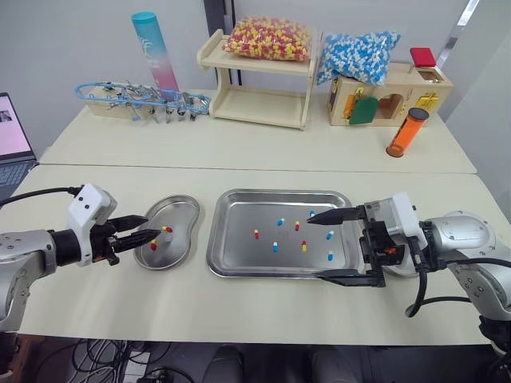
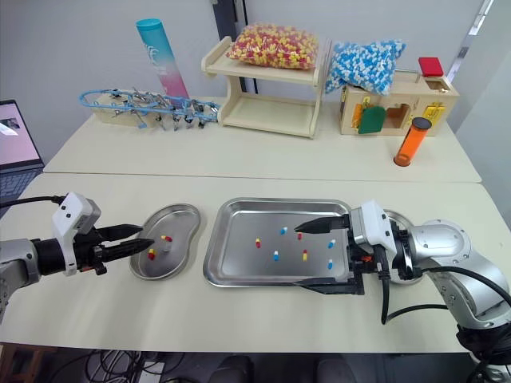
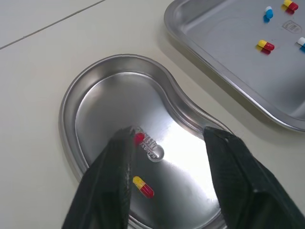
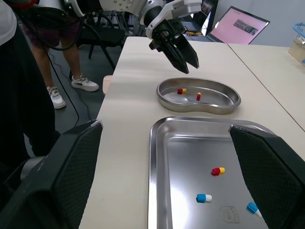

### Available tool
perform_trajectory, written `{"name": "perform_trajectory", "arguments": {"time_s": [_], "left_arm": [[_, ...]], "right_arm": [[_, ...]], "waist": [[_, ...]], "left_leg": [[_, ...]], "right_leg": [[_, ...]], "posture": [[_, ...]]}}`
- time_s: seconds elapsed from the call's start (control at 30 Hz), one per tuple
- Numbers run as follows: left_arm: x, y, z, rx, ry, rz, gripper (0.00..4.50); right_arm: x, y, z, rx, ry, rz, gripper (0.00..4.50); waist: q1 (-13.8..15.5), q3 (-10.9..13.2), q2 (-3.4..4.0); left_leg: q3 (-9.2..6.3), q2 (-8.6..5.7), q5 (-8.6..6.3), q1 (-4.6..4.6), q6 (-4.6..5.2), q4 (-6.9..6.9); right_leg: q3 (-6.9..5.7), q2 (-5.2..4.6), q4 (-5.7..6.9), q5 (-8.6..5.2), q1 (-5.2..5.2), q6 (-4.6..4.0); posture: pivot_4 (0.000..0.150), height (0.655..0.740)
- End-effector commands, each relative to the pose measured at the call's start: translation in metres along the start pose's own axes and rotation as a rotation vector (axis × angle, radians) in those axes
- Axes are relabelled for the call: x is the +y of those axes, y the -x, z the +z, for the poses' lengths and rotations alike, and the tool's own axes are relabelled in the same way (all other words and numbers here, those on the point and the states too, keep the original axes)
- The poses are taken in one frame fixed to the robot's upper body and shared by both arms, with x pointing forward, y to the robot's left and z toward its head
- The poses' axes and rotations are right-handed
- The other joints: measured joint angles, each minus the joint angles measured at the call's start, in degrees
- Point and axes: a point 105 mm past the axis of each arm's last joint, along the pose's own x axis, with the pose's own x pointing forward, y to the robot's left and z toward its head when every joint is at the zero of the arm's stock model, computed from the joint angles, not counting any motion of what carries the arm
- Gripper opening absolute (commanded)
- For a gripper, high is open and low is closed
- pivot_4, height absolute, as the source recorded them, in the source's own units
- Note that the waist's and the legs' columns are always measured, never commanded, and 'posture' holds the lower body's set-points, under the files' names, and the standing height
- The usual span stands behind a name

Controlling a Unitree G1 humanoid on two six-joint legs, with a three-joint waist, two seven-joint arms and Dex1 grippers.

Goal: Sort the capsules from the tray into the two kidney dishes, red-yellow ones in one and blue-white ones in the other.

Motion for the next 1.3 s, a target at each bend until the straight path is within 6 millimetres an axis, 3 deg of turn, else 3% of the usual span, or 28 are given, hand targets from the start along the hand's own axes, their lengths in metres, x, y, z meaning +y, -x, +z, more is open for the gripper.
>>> {"name": "perform_trajectory", "arguments": {"time_s": [0.03, 0.13, 0.43, 0.93, 1.3], "left_arm": [[0.008, 0.014, 0.011, -0.036, -0.018, 0.044, 3.59], [0.011, 0.021, 0.012, -0.052, 0.003, 0.065, 4.43], [0.013, 0.033, 0.017, -0.114, -0.032, 0.107, 4.43], [0.014, 0.066, -0.012, -0.058, -0.004, 0.19, 4.43], [0.006, 0.074, -0.018, -0.061, 0.009, 0.198, 4.43]], "right_arm": [[0.003, -0.001, 0.005, -0.008, 0.036, 0.006, 4.5], [0.003, 0.0, 0.004, -0.007, 0.036, 0.002, 4.5], [0.0, 0.001, 0.002, -0.004, 0.04, 0.004, 4.5], [-0.001, 0.005, 0.0, 0.014, 0.047, 0.009, 4.5], [-0.004, 0.006, -0.001, 0.021, 0.054, 0.022, 4.5]], "waist": [[0.0, 0.0, 0.0], [0.0, 0.0, 0.0], [0.0, 0.0, 0.0], [-0.1, 0.0, 0.0], [0.0, 0.0, 0.0]], "left_leg": [[0.0, 0.0, 0.0, 0.0, 0.0, 0.0], [0.0, 0.0, 0.0, 0.0, 0.0, 0.0], [-0.01, 0.0, 0.0, 0.01, 0.0, 0.0], [0.02, 0.02, 0.0, 0.02, 0.0, -0.03], [0.01, 0.02, 0.0, 0.01, 0.0, -0.03]], "right_leg": [[0.0, 0.0, 0.0, 0.0, 0.0, 0.0], [0.0, 0.0, 0.0, 0.0, 0.0, 0.0], [0.0, 0.0, 0.0, 0.0, 0.0, 0.0], [0.01, 0.0, 0.0, 0.0, -0.01, 0.0], [0.0, 0.0, -0.01, 0.0, 0.0, 0.0]], "posture": [[0.15, 0.74], [0.15, 0.74], [0.15, 0.74], [0.15, 0.74], [0.15, 0.74]]}}
